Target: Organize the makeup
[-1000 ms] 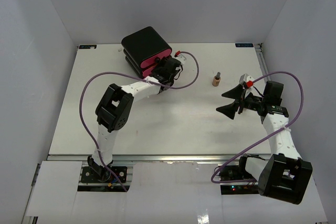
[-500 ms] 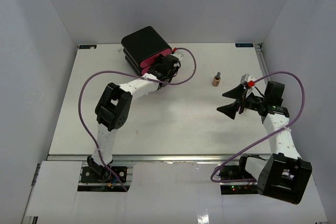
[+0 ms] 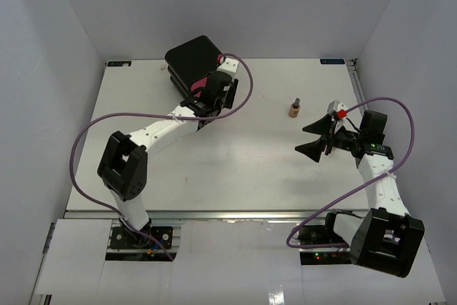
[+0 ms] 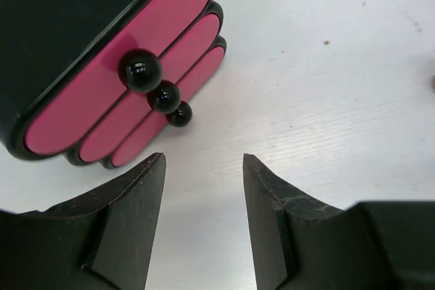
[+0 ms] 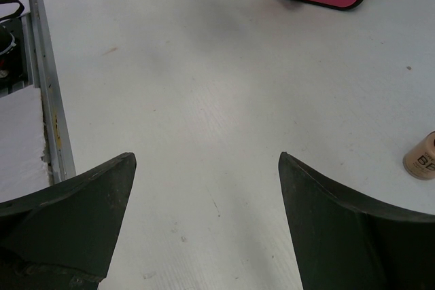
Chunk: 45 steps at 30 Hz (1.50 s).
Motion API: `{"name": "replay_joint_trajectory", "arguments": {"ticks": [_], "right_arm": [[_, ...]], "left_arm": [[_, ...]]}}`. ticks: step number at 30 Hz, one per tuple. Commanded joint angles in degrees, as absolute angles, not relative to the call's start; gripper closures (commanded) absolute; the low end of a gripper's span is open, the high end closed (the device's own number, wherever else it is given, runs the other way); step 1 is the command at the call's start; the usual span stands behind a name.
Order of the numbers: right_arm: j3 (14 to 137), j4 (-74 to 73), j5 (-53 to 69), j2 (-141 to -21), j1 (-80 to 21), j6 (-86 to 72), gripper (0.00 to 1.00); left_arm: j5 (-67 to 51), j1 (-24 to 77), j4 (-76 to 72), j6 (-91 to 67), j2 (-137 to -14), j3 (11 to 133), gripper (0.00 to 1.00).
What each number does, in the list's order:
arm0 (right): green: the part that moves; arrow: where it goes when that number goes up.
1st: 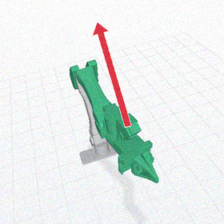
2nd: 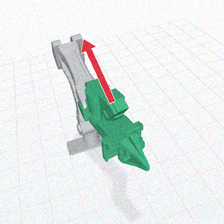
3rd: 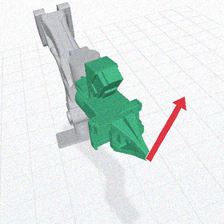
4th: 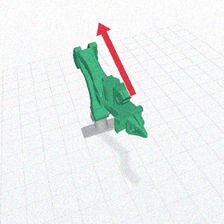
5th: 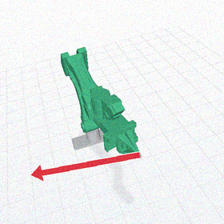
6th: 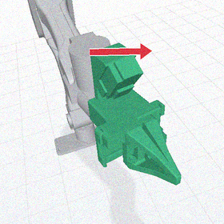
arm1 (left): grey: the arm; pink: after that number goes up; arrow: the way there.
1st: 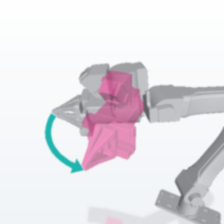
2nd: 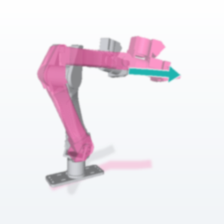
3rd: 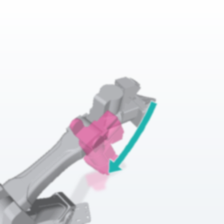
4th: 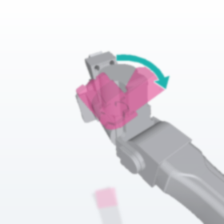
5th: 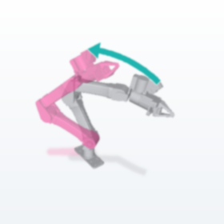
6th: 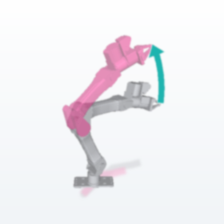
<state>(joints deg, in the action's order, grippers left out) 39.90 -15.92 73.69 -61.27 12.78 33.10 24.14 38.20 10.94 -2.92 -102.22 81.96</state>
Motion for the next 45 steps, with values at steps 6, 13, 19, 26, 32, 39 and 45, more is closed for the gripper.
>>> {"name": "replay_joint_trajectory", "arguments": {"ticks": [6,13,19,26,32,39,45], "right_arm": [[39.6,-14.6,75.1,-61.8,13.6,32.7,0.09],[39.6,-14.6,74.8,-62.3,13.8,33.0,0.09],[39.6,-14.6,74.5,-62.8,13.7,33.1,0.09],[39.6,-14.6,74.3,-63.3,13.8,33.2,0.09],[39.6,-14.6,74.3,-63.5,13.8,33.2,0.09],[39.6,-14.6,74.1,-63.5,13.8,33.3,0.09],[39.6,-14.6,74.1,-63.6,13.9,33.3,0.09]], "left_arm": [[35.4,38.1,10.0,-27.8,-107.5,80.1,0.42],[49.1,38.0,16.7,-38.6,-118.5,89.2,0.34],[54.1,37.9,15.6,-38.0,-125.1,94.1,0.25],[56.8,37.8,7.3,-31.6,-129.4,96.8,0.24],[57.5,37.5,3.1,-27.8,-131.8,98.6,0.25],[57.7,37.4,1.5,-25.2,-133.3,99.7,0.30],[57.3,37.0,1.4,-25.0,-133.6,99.0,0.39]]}}
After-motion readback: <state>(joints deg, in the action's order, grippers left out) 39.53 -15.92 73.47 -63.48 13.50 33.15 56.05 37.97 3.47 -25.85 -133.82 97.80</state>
